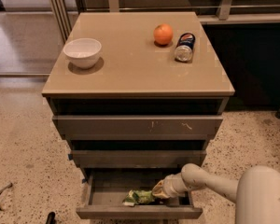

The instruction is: Place green jalapeno chip bag into bottom drawer

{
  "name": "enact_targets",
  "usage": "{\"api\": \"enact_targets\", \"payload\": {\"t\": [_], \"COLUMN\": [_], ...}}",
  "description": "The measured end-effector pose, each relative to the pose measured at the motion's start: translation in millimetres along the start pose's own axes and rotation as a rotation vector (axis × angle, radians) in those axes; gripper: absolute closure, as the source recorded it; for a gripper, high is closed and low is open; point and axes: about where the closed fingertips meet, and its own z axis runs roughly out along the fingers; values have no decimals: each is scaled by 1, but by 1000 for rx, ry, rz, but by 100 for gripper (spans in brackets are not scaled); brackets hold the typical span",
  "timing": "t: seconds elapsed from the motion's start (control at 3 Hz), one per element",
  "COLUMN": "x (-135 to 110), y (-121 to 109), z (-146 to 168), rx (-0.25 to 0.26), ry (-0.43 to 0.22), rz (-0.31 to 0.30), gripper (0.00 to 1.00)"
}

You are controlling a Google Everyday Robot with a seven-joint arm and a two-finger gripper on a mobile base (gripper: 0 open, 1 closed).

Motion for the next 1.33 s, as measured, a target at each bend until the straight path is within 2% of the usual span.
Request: {"api": "enact_targets", "payload": {"t": [1.0, 1.33], "x": [0, 0], "y": [0, 0], "z": [0, 0], "rx": [0, -1], "ry": [0, 0], "rz": [0, 0], "gripper": [8, 0]}}
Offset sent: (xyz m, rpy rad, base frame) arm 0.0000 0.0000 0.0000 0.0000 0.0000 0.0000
